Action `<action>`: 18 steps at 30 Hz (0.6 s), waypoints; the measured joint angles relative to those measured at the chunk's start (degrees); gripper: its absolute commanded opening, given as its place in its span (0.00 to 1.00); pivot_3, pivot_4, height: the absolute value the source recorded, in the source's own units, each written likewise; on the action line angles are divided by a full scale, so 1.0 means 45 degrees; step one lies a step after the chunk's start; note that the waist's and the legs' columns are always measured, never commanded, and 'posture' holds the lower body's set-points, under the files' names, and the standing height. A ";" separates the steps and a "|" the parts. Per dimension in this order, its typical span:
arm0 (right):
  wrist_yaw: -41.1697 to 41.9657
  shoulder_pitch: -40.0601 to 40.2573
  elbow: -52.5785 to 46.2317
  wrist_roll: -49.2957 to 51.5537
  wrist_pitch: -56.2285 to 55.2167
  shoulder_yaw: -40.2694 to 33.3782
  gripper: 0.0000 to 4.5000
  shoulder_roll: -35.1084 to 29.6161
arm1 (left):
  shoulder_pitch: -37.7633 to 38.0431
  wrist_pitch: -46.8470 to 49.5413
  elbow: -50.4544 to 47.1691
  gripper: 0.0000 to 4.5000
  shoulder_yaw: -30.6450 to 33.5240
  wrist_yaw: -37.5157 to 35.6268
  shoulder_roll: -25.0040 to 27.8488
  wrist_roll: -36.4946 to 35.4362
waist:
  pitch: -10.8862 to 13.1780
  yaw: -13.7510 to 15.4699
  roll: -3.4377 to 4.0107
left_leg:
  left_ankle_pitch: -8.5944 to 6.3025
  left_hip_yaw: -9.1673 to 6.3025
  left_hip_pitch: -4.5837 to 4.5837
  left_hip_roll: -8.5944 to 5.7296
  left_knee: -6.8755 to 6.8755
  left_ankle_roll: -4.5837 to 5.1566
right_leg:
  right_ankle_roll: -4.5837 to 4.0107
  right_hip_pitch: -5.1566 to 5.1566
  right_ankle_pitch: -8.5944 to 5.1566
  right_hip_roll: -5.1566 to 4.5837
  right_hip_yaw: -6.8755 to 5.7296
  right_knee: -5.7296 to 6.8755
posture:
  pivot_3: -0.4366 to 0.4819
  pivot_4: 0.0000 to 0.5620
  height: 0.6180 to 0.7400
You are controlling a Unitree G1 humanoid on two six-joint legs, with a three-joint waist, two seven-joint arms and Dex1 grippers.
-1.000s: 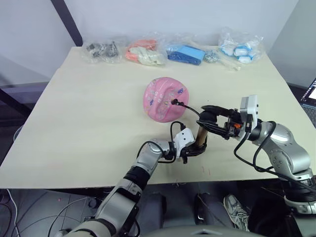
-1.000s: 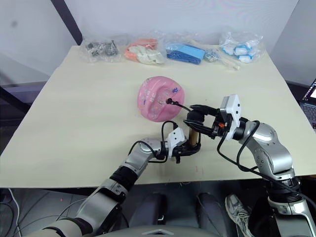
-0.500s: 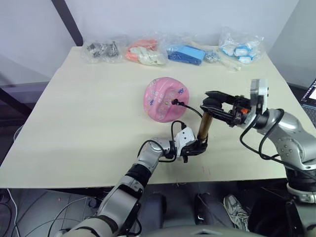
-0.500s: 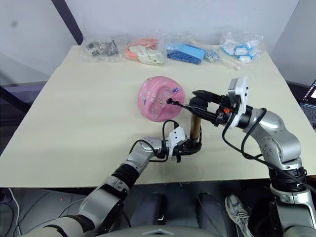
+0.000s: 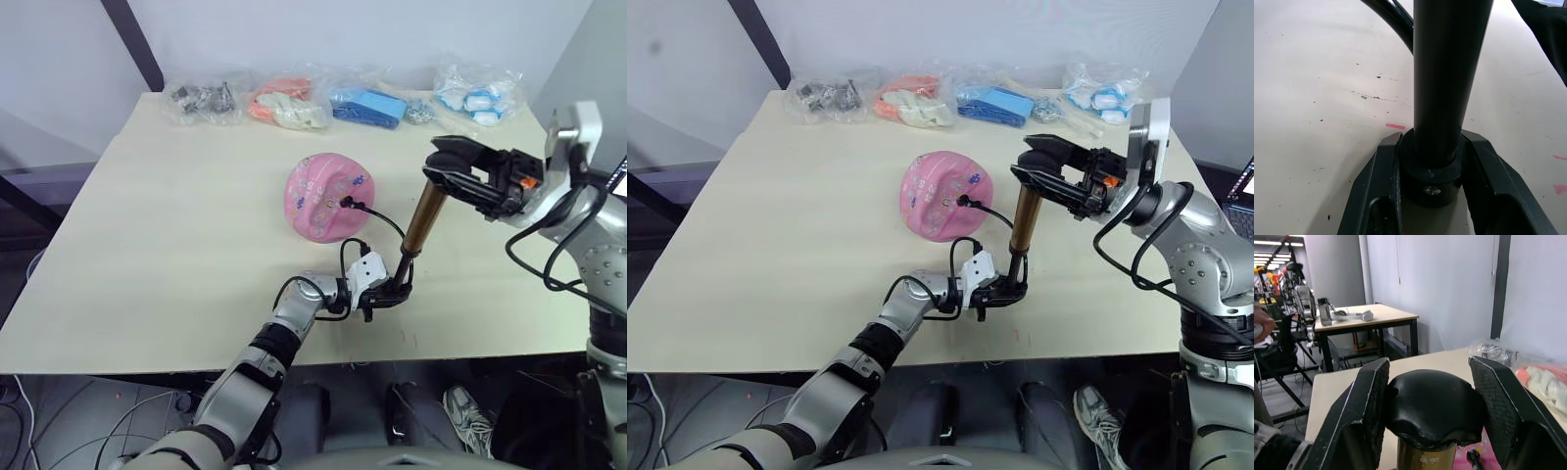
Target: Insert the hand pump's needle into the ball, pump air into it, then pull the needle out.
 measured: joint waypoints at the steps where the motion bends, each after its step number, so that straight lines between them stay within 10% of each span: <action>1: -0.0032 -0.0070 0.0000 0.0061 0.0005 -0.0025 0.46 0.0000 | 0.0012 0.0000 -0.0006 0.25 0.0000 -0.0001 0.0000 0.0000 | 0.0000 0.0001 0.0000 | 0.0000 -0.0003 0.0000 0.0001 0.0000 0.0000 | 0.0000 0.0000 0.0000 0.0001 -0.0002 0.0000 | 0.48 0.27 1.00; 18: 0.0152 0.0613 -0.0123 -0.0332 -0.0660 0.0006 0.46 -0.0289 | 0.0066 -0.0135 0.0152 0.25 0.0033 0.0028 0.0031 0.0037 | -0.0124 -0.0018 -0.0029 | -0.0001 -0.0003 0.0033 0.0009 -0.0002 0.0001 | -0.0002 0.0023 -0.0003 0.0006 -0.0003 0.0002 | 0.48 0.27 1.00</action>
